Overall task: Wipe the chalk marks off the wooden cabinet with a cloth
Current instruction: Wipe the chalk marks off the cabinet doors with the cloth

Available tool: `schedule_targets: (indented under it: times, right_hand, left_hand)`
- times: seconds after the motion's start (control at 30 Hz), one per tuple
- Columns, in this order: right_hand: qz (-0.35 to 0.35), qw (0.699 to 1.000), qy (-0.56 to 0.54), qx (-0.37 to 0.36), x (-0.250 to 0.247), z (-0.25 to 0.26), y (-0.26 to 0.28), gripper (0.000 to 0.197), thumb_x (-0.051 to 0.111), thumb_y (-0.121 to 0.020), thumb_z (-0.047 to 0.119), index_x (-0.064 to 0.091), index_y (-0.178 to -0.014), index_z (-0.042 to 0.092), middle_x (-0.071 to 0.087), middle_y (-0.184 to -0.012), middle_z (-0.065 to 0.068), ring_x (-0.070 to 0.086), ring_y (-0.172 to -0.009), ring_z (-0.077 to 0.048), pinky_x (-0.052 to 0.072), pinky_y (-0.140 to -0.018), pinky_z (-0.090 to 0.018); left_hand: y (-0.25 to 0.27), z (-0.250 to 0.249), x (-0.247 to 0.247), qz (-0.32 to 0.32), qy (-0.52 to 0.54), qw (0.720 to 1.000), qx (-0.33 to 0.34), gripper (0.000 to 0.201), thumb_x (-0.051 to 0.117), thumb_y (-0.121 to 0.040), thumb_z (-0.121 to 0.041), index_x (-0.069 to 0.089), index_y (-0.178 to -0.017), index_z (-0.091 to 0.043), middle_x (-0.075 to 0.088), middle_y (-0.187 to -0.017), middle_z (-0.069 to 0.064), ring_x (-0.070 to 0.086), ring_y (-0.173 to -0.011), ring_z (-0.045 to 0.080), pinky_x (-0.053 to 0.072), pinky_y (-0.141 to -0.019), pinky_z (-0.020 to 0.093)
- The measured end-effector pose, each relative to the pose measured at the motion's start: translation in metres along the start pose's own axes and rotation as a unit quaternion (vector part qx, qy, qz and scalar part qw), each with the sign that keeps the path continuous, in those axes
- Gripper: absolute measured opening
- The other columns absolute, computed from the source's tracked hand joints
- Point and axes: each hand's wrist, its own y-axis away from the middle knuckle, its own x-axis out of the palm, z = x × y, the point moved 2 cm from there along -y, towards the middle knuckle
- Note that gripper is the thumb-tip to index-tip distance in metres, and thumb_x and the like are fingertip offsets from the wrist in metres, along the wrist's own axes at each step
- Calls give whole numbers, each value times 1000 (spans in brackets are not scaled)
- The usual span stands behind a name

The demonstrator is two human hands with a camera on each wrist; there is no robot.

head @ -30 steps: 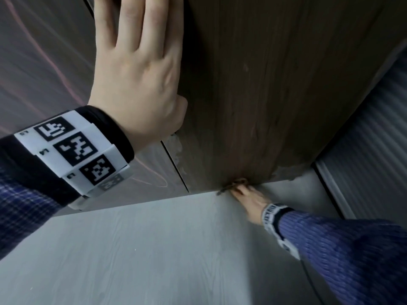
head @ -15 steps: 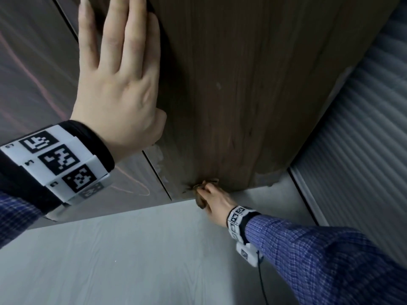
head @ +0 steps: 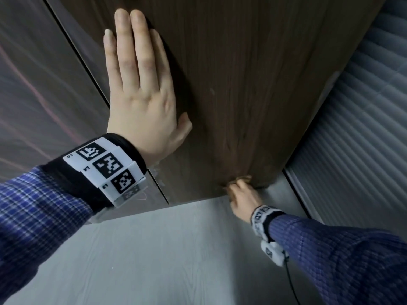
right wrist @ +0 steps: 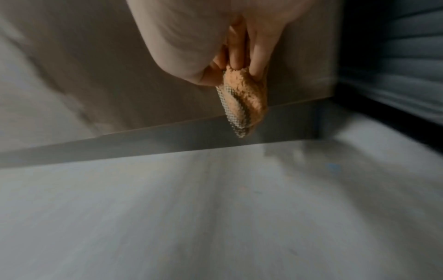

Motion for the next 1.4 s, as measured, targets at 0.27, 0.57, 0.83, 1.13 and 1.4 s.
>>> schedule_targets:
  times: [0.27,0.57,0.83,1.13,1.4]
  right_hand:
    - [2,999,3,36,-30,-69,5,41,61,-75,11,65,-115,16,53,-126,-7,59,-107,-35,51,-90,-38]
    - [-229,956,-29,-181,-113,28,6,43,73,-73,14,67,-115,11,58,-108,-6,55,-98,-25,53,-84,-39]
    - [-237,931,-31,-275,-106,188,-19,47,66,-79,4,63,-124,15,58,-114,-3,55,-96,-25,56,-73,-36]
    - [-136,955,31,-263,-98,223,-7,70,60,-79,4,39,-143,20,43,-127,-2,53,-109,-22,50,-94,-37]
    - [-140,963,-56,-224,-182,286,15,76,58,-87,29,23,-153,14,20,-143,0,54,-117,-13,43,-103,-21]
  left_hand:
    - [5,15,-1,1,-18,999,39,98,51,-82,-43,13,-154,12,6,-160,38,6,-149,56,4,-123,63]
    - [10,62,-18,-36,-38,990,132,80,49,-81,-28,33,-153,3,26,-163,21,22,-152,38,8,-120,69]
    - [16,93,-32,-33,-25,993,109,79,49,-80,-26,37,-151,6,32,-161,20,26,-151,38,5,-123,62]
    - [27,133,-46,-84,84,988,96,72,55,-69,-9,52,-139,11,44,-148,32,36,-142,48,22,-119,64]
    - [64,213,-58,-130,60,988,-54,73,56,-70,-14,48,-136,16,44,-137,38,34,-137,56,23,-119,62]
